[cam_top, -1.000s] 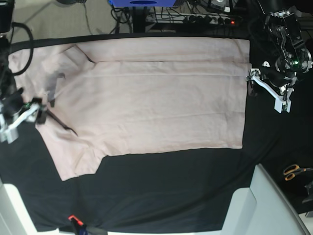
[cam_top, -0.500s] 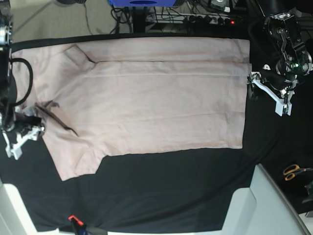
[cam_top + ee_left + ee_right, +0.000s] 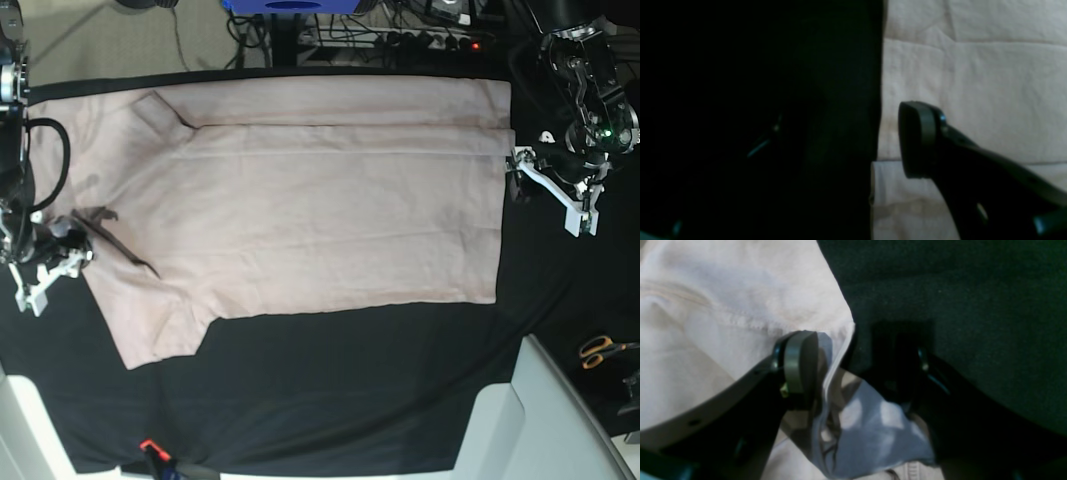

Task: Fold the T-shirt properly
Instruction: 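Pinch the shirt's side edge with both grippers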

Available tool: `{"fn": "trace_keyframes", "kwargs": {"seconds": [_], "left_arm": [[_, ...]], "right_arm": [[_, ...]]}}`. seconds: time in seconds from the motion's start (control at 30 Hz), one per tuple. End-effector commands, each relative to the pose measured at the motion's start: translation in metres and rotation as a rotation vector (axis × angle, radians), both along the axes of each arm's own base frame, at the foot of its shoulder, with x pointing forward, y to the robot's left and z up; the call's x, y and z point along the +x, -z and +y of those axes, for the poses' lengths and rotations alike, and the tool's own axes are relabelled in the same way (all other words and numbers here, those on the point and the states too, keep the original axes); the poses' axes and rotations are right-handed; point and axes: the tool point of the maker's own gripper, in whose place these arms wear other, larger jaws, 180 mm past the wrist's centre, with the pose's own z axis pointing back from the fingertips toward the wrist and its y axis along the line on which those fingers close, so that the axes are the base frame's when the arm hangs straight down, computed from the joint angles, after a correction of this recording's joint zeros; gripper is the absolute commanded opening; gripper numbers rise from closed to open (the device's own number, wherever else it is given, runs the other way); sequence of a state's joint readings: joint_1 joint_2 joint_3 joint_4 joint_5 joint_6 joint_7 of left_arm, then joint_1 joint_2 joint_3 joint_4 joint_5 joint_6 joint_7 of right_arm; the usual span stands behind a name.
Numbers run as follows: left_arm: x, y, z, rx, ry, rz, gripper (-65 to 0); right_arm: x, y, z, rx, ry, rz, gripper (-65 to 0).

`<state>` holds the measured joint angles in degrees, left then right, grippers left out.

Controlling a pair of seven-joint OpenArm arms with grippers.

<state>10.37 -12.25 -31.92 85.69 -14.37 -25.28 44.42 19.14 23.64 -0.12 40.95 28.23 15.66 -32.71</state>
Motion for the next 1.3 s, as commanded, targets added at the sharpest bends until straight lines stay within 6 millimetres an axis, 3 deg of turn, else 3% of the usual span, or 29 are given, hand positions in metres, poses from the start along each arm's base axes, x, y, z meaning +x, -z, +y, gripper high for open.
{"fn": "trace_keyframes", "kwargs": {"seconds": [0.0, 0.1, 0.13, 0.23, 0.27, 0.33, 0.5, 0.67, 0.87, 1.0, 1.17, 1.27], "left_arm": [[0.008, -0.012, 0.006, 0.018, 0.0, -0.039, -24.0], [0.008, -0.012, 0.006, 0.019, 0.0, -0.038, -24.0], [0.008, -0.012, 0.006, 0.019, 0.0, -0.038, -24.0], [0.008, -0.012, 0.006, 0.019, 0.0, -0.038, -24.0], [0.009, -0.012, 0.006, 0.019, 0.0, -0.04, -24.0], [0.009, -0.012, 0.006, 0.019, 0.0, -0.04, -24.0], [0.028, -0.018, 0.008, 0.008, -0.01, -0.074, -24.0], [0.073, -0.021, 0.021, -0.045, -0.051, -0.098, -24.0], [0.128, 0.0, 0.001, -0.162, -0.024, -0.021, -23.0], [0.161, 0.004, -0.008, -0.248, -0.061, -0.065, -22.9], [0.178, 0.016, -0.021, -0.231, -0.034, -0.044, -13.0], [0.181, 0.022, -0.012, -0.196, -0.085, -0.045, -12.5]], "right_arm": [[0.017, -0.017, -0.009, -0.012, 0.003, -0.057, -30.8], [0.021, -0.016, 0.002, 0.003, -0.006, -0.061, -33.8], [0.022, -0.016, 0.004, 0.005, -0.007, -0.061, -38.9], [0.024, -0.017, 0.006, 0.009, -0.009, -0.065, -63.0], [0.025, -0.017, 0.006, 0.009, -0.009, -0.067, -65.0], [0.028, -0.021, 0.006, 0.009, -0.01, -0.076, -62.3], [0.031, -0.024, 0.003, 0.002, -0.011, -0.083, -65.0], [0.031, -0.025, 0.002, -0.001, -0.01, -0.082, -65.0], [0.029, -0.023, 0.003, 0.0, -0.011, -0.079, -65.0], [0.029, -0.024, 0.003, 0.001, -0.014, -0.08, -65.0], [0.029, -0.023, 0.002, 0.001, -0.015, -0.078, -65.0], [0.028, -0.024, 0.002, -0.002, -0.018, -0.079, -65.0]]}}
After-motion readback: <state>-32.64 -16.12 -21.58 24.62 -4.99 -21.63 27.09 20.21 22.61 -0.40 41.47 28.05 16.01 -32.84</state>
